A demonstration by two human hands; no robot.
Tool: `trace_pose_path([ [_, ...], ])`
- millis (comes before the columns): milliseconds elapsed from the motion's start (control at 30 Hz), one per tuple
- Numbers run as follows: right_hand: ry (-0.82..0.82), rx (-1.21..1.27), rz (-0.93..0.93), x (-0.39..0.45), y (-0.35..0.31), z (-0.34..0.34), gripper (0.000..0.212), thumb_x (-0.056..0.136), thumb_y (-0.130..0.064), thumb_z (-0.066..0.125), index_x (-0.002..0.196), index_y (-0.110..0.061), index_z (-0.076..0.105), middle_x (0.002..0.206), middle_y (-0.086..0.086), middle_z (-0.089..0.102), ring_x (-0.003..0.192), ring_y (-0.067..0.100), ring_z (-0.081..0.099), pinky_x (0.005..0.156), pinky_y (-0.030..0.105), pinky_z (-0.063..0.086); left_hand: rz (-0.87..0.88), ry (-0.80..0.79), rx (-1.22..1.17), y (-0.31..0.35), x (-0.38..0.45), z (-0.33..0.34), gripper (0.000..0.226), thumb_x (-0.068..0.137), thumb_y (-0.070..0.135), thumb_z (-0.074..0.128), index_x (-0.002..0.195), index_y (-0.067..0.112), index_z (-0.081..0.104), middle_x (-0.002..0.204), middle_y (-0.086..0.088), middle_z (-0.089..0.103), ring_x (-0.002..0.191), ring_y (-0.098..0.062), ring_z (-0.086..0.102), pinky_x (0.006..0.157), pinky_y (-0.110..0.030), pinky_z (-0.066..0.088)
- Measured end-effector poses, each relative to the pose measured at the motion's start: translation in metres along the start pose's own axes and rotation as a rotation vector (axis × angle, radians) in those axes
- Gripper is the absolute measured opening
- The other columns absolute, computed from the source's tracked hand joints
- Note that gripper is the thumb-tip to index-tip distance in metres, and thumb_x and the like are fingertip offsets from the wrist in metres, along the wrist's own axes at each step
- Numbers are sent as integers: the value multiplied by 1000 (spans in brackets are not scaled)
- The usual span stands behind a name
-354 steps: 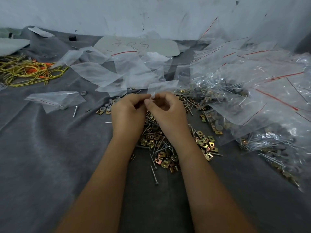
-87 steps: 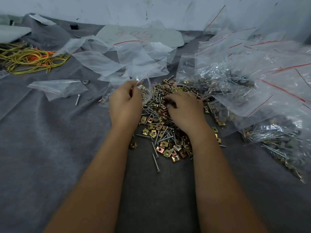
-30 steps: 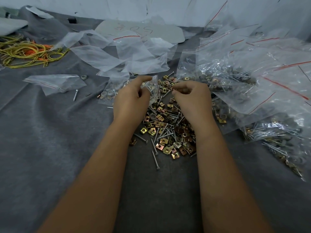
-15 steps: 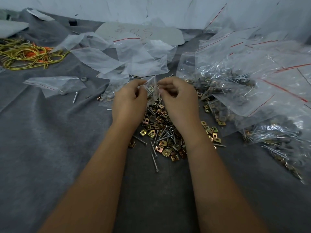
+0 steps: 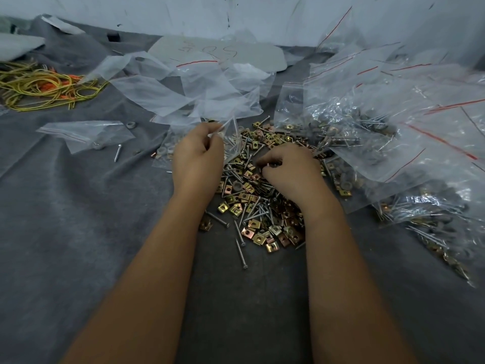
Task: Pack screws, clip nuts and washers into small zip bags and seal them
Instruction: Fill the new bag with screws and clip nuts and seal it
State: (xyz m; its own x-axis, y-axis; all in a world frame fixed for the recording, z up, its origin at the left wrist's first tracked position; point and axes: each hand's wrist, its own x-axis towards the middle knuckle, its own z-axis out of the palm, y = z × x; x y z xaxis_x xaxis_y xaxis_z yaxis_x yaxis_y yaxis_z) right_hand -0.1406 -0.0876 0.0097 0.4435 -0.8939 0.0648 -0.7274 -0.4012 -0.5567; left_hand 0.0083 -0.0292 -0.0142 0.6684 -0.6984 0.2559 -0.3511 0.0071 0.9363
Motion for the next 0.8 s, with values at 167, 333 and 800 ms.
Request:
trace_pose_path([
  [167, 73, 51, 1, 0, 0, 1, 20, 85, -21, 69, 82, -41, 69, 108, -7, 68, 109, 22, 57, 97, 48, 44, 4, -6, 16, 0, 1, 0, 31, 93, 24, 47, 116, 28, 67, 52, 13, 52, 41, 0, 37, 39, -18, 30],
  [333, 128, 89, -21, 0, 1, 3, 30, 85, -10, 66, 74, -37, 59, 84, -11, 64, 95, 20, 60, 93, 49, 46, 8, -9, 11, 1, 0, 0, 30, 94, 23, 46, 115, 29, 67, 49, 15, 49, 40, 1, 37, 38, -15, 29],
  [800, 292, 711, 8, 2, -2, -2, 32, 80, 3, 72, 88, -27, 66, 90, -9, 68, 85, 4, 65, 77, 19, 55, 15, -30, 36, 1, -1, 0, 27, 93, 24, 46, 108, 35, 65, 48, 15, 49, 40, 0, 37, 37, -15, 29],
])
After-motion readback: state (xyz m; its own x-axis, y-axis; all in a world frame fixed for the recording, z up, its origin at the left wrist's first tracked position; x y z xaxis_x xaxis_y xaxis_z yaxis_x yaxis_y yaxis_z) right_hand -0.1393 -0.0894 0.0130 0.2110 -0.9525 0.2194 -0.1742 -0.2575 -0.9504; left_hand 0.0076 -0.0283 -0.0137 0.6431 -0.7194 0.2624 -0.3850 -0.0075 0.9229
